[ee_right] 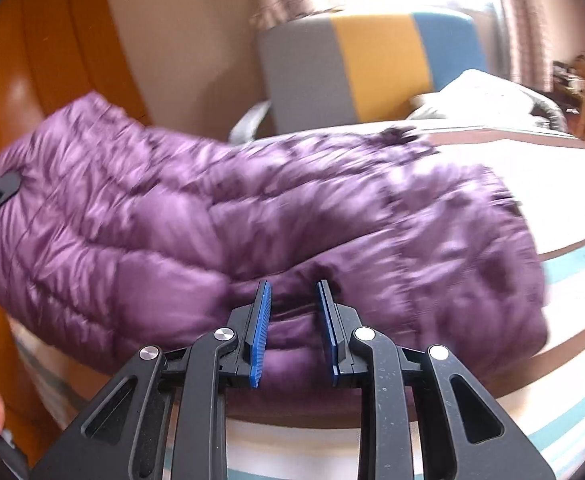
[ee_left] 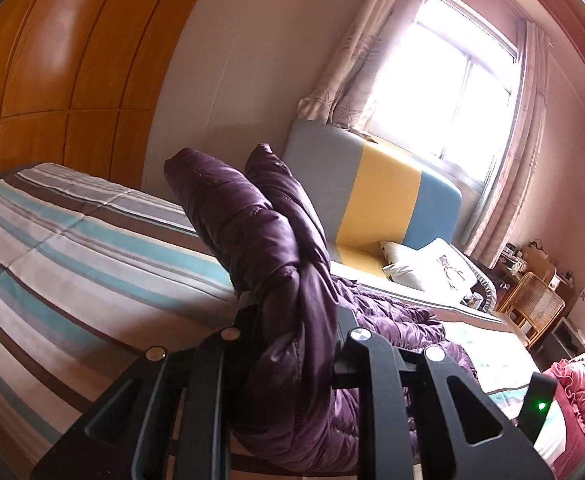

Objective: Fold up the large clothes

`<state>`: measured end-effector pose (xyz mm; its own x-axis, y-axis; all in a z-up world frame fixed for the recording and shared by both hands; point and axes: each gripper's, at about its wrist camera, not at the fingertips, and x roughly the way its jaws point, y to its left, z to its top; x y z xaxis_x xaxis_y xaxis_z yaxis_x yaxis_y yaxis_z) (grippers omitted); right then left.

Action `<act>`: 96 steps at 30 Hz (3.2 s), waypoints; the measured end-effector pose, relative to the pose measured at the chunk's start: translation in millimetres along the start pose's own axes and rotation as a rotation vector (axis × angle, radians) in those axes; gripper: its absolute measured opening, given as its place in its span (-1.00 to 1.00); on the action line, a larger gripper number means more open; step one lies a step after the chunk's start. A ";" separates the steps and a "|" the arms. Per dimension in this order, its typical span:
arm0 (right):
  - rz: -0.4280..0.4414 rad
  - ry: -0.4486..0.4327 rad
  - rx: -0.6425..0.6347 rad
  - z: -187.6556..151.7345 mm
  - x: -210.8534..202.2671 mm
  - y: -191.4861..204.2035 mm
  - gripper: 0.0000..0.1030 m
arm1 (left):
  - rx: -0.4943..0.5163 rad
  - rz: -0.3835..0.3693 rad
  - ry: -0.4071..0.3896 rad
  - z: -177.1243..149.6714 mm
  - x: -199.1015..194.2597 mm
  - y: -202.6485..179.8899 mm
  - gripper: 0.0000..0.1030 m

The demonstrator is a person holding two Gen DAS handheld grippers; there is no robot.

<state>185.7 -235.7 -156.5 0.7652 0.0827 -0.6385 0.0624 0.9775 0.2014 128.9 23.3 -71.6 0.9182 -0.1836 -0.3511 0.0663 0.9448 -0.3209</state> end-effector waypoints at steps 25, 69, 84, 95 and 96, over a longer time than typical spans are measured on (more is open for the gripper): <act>-0.306 -0.109 0.224 8.9 -42.6 -118.1 -0.52 | 0.369 -0.139 0.037 -11.1 29.4 -158.4 -0.62; -0.238 -0.164 0.306 11.9 -73.9 -146.9 -0.52 | 0.101 -0.217 0.174 -7.6 54.1 -89.5 0.50; -0.085 -0.187 0.116 79.2 -70.1 -86.0 -0.52 | 0.303 -0.244 0.310 -53.6 93.5 -115.6 -0.01; -0.253 -0.009 -0.018 109.6 19.5 -76.1 -0.52 | 0.361 -0.200 0.306 -48.2 87.0 -128.0 0.00; -0.274 0.004 -0.004 103.9 27.3 -85.0 -0.52 | 0.364 -0.201 0.311 -49.1 88.3 -129.8 0.01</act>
<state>267.8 -336.7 -113.9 0.7174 -0.1839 -0.6719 0.2641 0.9643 0.0181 182.2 -128.9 -104.1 0.7174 -0.3910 -0.5766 0.4119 0.9056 -0.1015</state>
